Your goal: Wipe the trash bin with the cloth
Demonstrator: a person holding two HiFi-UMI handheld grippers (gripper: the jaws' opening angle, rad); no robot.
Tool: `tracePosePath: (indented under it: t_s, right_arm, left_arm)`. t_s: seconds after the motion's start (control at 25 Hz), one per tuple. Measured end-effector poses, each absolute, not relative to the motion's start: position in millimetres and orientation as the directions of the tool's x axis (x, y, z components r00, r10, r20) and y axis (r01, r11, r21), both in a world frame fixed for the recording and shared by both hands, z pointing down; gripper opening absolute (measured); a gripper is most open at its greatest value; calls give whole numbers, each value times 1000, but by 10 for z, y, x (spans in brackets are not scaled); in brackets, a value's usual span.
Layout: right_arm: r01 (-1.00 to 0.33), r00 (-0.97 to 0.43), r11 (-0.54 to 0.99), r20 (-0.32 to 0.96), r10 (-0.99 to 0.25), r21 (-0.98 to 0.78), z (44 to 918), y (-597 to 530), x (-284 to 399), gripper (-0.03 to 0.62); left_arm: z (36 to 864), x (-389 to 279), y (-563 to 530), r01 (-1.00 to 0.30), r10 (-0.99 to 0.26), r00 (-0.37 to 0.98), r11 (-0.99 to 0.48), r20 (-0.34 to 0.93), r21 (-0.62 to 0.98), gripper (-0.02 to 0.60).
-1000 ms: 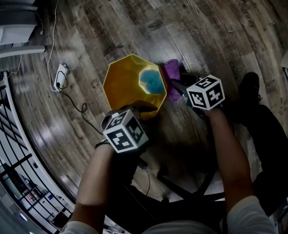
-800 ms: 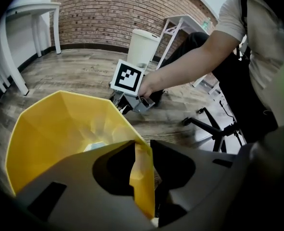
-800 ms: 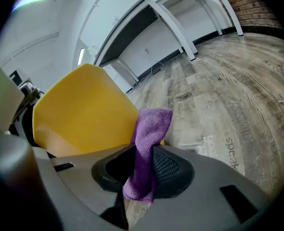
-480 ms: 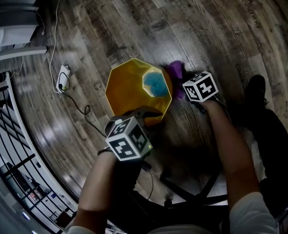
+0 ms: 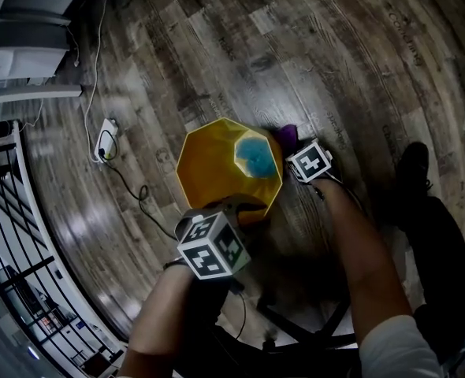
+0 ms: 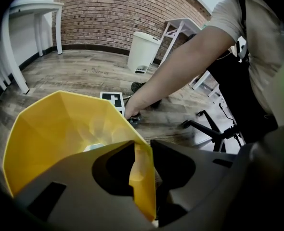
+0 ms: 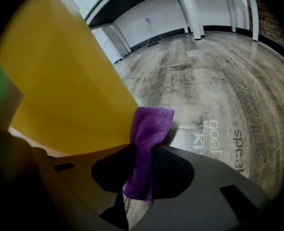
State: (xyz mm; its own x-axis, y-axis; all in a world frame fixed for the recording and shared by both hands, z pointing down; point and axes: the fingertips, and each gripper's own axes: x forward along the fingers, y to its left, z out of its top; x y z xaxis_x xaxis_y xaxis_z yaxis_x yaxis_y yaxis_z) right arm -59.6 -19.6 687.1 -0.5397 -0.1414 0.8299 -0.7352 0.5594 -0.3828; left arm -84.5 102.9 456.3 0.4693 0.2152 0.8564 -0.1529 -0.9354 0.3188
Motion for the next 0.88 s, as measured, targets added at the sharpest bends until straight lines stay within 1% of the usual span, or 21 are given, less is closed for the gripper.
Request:
tracePosePath:
  t_s: [0.12,0.24,0.56,0.72,0.88]
  right_arm:
    - [-740,-527,562,838,-142,-370,6861,-219,-561,106]
    - [-756,-530,538,830,-172,-371,6708,-231,-476,106]
    - [-810,-565,412,747,-352,-418,5944,-217,-63,106]
    - [-807,-582,394,702,-410,-440,5555,-54,65,106]
    - [-792,-611,368,653,-448,-488,5271,148,86,106]
  left_arm:
    - [4580,-854,1014,-163,205,475,-935,856,315,100]
    - [4583,-857,994,-170,194,477,-937,857,307,100]
    - [4371,-891,976,-172,168,492,-943,854,285,108]
    - [4393,-988,1107,-157,196,445,-944,874,291,124]
    - [4503,-1052,1093,-187,167,399,-948,902,258,124]
